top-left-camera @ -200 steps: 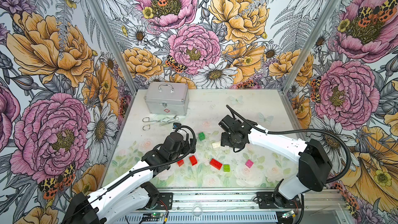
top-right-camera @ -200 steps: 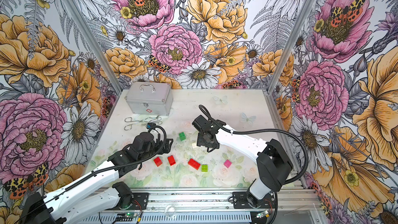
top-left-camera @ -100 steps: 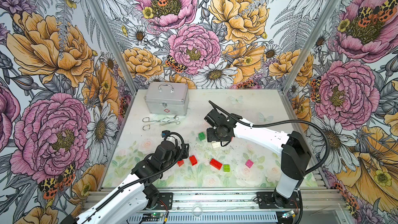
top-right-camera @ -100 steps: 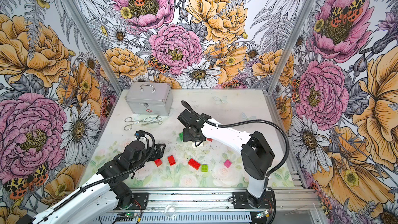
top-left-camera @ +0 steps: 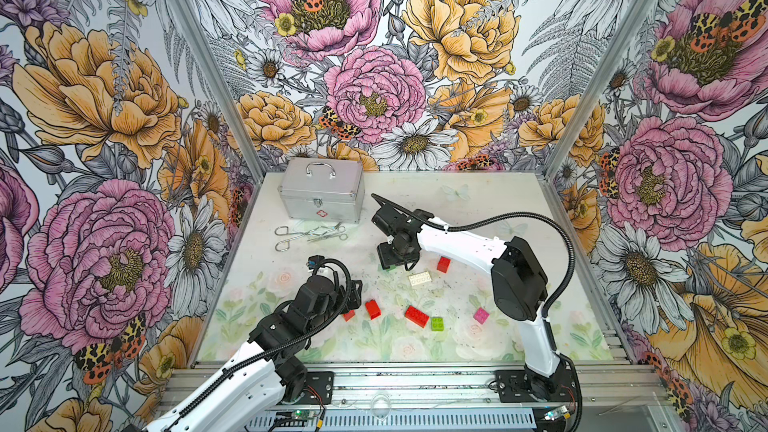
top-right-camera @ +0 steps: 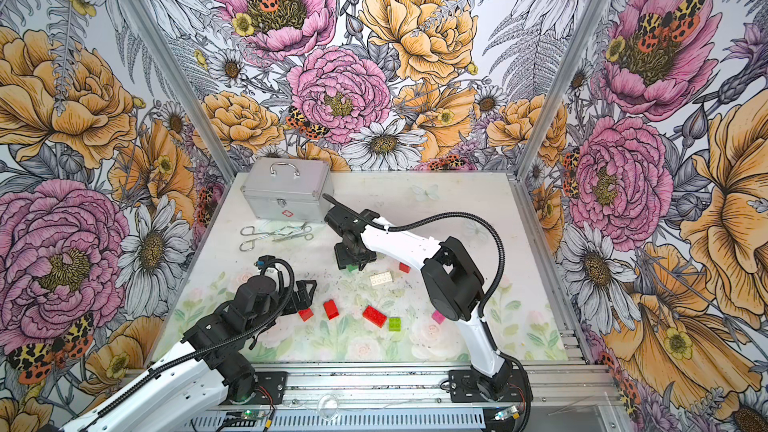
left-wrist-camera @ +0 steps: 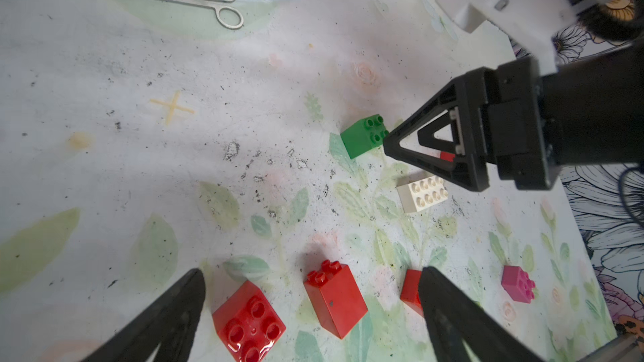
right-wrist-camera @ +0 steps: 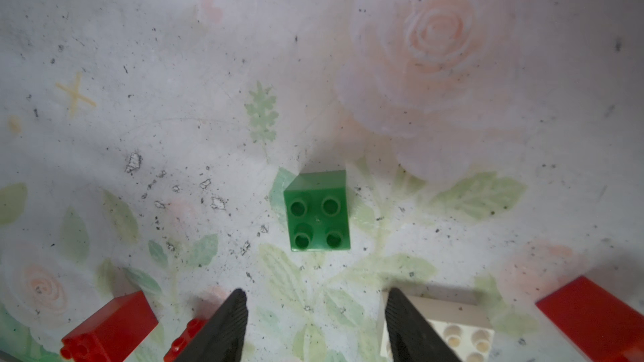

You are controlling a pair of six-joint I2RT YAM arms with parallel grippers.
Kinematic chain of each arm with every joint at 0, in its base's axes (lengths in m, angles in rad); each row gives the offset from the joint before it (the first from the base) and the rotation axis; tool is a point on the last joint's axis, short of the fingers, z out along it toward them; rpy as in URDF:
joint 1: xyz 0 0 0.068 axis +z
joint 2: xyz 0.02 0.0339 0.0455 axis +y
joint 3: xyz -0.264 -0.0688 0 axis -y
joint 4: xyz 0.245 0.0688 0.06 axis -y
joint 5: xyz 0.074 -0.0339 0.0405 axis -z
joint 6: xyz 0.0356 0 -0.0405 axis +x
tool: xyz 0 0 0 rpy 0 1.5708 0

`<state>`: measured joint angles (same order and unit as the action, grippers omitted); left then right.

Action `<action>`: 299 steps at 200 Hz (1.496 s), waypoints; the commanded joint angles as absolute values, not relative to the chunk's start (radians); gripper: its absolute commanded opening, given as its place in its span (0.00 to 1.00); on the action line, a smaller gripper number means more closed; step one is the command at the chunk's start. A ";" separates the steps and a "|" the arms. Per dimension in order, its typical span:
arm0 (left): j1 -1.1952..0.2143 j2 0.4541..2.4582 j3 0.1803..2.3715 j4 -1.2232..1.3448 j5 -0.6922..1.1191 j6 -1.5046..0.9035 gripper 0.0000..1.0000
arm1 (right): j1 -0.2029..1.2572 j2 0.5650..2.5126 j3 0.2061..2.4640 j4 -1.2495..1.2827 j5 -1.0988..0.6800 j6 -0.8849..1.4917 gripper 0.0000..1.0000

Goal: Assemble the letter r with lego
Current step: Pick up the lego brick from the center of the board.

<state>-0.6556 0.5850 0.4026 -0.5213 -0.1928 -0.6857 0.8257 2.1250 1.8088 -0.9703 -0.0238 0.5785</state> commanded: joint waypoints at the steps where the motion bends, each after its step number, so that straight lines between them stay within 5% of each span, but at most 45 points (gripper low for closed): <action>1: -0.641 0.575 0.396 -0.526 -0.193 -0.684 0.97 | 0.811 2.160 1.870 -1.007 -0.017 0.535 0.65; 209: -0.615 0.573 0.391 -0.512 -0.188 -0.660 0.99 | 0.803 2.308 1.986 -1.054 -0.046 0.530 0.46; 273: -0.610 0.573 0.394 -0.511 -0.184 -0.660 0.99 | 0.804 2.309 2.003 -1.076 -0.030 0.539 0.23; 299: -0.604 0.587 0.402 -0.492 -0.169 -0.653 0.99 | 0.802 2.248 1.993 -1.118 0.034 0.569 0.22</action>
